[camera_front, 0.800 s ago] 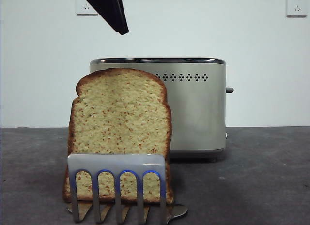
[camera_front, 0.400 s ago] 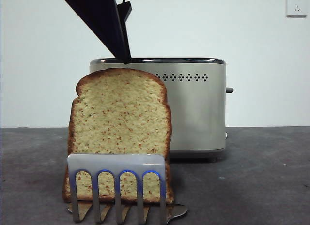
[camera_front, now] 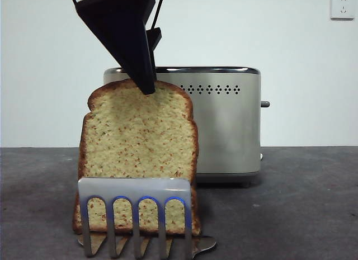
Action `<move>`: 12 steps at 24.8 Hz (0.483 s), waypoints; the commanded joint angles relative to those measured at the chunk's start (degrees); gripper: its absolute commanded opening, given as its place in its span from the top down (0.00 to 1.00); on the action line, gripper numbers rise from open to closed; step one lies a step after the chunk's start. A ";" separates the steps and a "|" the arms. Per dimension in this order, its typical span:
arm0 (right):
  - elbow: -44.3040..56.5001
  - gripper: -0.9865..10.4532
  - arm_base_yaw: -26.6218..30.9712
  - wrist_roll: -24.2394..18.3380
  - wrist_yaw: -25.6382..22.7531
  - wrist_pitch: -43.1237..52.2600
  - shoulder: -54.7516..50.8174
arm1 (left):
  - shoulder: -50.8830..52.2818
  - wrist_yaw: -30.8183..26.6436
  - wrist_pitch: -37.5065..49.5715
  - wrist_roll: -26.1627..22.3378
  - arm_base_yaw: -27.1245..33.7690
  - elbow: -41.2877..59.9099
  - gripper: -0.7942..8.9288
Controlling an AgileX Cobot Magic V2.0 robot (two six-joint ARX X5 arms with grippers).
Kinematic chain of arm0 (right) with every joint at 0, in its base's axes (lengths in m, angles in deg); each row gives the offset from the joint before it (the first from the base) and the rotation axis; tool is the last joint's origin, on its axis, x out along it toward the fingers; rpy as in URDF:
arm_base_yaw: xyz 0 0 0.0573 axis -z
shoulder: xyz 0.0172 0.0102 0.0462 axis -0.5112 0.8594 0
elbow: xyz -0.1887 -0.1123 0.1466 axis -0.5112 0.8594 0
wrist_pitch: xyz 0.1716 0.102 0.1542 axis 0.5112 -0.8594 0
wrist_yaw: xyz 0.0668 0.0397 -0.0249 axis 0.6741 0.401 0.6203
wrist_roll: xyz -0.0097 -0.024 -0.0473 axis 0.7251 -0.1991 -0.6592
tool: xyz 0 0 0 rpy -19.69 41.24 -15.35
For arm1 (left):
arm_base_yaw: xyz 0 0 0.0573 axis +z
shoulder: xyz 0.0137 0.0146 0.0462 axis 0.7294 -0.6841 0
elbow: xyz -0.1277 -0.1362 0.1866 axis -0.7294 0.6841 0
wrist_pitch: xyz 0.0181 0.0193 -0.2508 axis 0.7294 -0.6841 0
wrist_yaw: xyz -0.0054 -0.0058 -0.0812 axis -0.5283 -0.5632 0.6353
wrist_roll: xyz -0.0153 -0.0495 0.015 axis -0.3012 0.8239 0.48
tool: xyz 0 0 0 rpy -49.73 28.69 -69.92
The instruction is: Pick up a slice of bread from the rack,put the bread on the toaster,press the button
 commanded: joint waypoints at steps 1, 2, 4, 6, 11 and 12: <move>-0.22 0.91 0.04 -1.14 0.20 0.48 0.26 | -0.81 0.48 -0.74 0.33 -0.15 0.13 0.71; -0.22 0.91 0.04 -1.14 0.17 0.48 0.26 | -0.87 0.50 -0.96 0.31 -0.15 0.13 0.73; -0.22 0.91 0.04 -1.14 0.17 0.48 0.26 | -0.90 0.63 -1.44 0.11 -0.15 0.13 0.73; -0.22 0.91 0.04 -1.11 0.20 0.39 0.26 | -0.90 0.87 -1.97 -0.04 -0.15 0.15 0.73; -0.22 0.91 0.04 -1.09 0.20 0.13 0.26 | -0.90 0.85 -2.60 -1.01 -0.15 0.15 0.90; -0.22 0.91 0.04 -1.09 0.20 0.07 0.26 | -0.90 0.83 -2.56 -1.22 -0.15 0.15 0.93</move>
